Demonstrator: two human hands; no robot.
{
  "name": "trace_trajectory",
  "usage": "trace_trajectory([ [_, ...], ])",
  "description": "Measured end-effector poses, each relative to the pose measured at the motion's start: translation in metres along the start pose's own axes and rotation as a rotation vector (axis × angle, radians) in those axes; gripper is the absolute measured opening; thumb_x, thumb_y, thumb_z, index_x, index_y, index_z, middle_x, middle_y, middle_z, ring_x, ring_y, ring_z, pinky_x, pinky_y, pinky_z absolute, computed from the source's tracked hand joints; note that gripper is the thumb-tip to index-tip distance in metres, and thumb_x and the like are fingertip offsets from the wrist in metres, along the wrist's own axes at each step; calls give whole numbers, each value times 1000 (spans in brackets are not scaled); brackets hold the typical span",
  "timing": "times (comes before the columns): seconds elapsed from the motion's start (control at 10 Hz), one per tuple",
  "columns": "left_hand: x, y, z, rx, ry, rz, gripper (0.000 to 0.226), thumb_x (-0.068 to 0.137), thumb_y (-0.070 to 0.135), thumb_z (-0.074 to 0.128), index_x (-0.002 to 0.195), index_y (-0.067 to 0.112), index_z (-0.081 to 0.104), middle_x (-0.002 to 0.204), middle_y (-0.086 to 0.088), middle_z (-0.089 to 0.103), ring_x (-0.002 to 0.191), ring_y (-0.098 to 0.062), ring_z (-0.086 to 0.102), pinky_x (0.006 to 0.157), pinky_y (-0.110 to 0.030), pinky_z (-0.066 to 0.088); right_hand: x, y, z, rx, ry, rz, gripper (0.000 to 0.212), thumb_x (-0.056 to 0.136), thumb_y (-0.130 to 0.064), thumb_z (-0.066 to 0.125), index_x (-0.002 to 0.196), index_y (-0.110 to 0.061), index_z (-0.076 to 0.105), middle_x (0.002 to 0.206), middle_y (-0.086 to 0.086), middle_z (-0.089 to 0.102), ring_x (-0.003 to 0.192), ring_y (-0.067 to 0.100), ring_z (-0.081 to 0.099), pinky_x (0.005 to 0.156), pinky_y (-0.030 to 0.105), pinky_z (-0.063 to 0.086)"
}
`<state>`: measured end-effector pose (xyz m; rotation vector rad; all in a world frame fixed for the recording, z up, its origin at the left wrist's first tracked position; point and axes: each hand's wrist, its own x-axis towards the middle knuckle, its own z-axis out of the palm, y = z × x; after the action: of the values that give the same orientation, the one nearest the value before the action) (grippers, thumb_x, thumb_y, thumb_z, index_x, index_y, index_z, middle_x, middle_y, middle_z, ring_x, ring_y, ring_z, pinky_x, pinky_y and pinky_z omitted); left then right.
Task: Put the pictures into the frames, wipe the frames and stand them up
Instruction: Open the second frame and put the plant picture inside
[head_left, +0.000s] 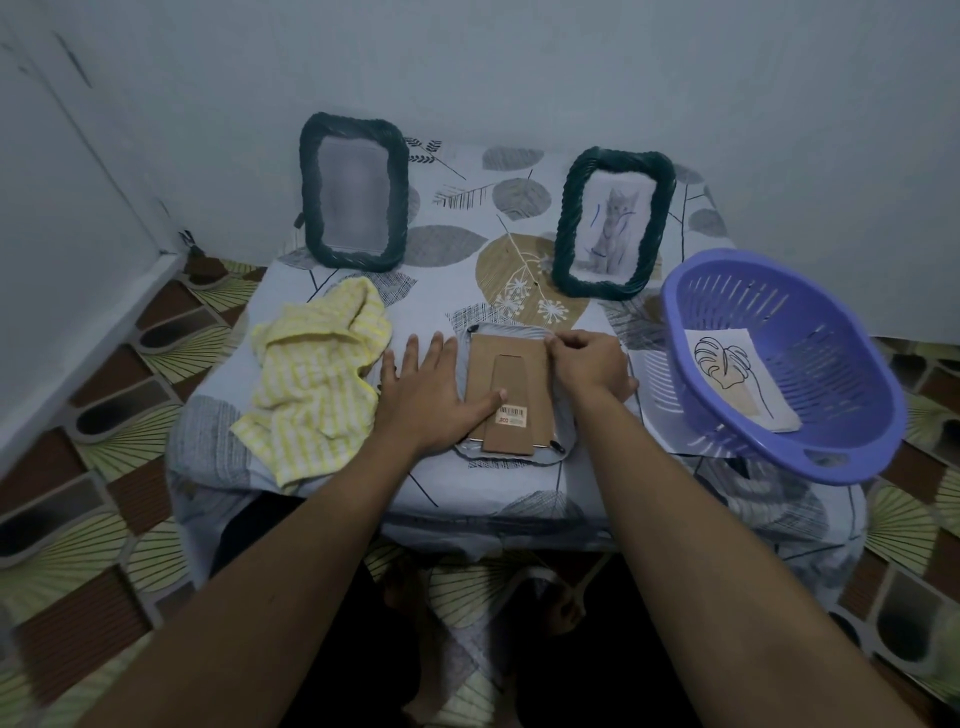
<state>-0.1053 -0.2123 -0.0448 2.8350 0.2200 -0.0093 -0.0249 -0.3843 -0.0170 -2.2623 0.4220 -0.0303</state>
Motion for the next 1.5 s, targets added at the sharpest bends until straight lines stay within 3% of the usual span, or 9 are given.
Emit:
trace_trajectory([
  [0.3,0,0,-1,0,2,1,109,78,91,25,159,19,11,167,-2,8,154,-25,-1,122,-51,-5,1,-2,-3,-47,2,-14,19,96,-34,60,109,-34,74,116,-6,71,114,19,58,101,38,28],
  [0.5,0,-1,0,-9,9,4,110,78,91,25,159,19,11,167,1,9,154,-25,0,122,-52,-5,-1,3,-7,-42,-8,-69,26,96,-39,58,115,-32,74,116,-2,72,114,24,59,106,38,33],
  [0.6,1,0,1,-7,12,-1,110,77,92,25,159,20,11,167,1,10,154,-25,1,122,-52,-4,-7,7,-11,-15,-45,-131,36,95,-33,55,128,-30,65,122,-1,70,121,25,57,110,39,32],
  [0.8,2,2,-1,-32,-10,-21,110,77,91,30,159,19,14,167,1,11,154,-25,1,122,-53,-3,-28,21,-21,-69,-256,-330,74,76,-45,43,148,-29,43,141,5,56,134,29,43,110,47,27],
  [0.9,2,3,-5,-44,-25,-26,111,77,91,33,159,18,14,167,0,11,154,-27,1,121,-54,-4,-35,30,-22,-168,-298,-444,60,92,-41,48,150,-30,39,160,0,32,145,26,28,115,50,20],
  [1.2,8,17,-1,-71,-22,1,106,79,88,32,157,19,18,165,0,19,153,-29,5,120,-59,-3,-43,41,-15,-431,-223,-519,48,103,-46,35,149,-33,37,163,-1,24,146,21,23,117,52,9],
  [1.3,10,18,-1,-114,-21,5,97,83,84,30,156,20,23,164,1,22,153,-31,8,119,-60,-3,-36,40,-18,-461,-223,-517,48,103,-47,35,149,-33,37,163,-3,24,147,21,20,118,53,6],
  [1.4,6,16,-3,-253,22,35,66,98,58,38,153,22,32,163,0,27,152,-30,12,120,-57,3,-28,40,-20,-471,-226,-520,47,104,-45,33,150,-34,37,163,-4,26,148,23,21,118,53,6],
  [1.5,-2,14,-7,-367,107,148,40,100,33,50,138,24,55,149,-2,46,142,-27,29,113,-49,24,-26,42,-20,-440,-232,-502,46,105,-44,33,150,-35,37,162,-5,28,147,21,23,119,52,6],
])
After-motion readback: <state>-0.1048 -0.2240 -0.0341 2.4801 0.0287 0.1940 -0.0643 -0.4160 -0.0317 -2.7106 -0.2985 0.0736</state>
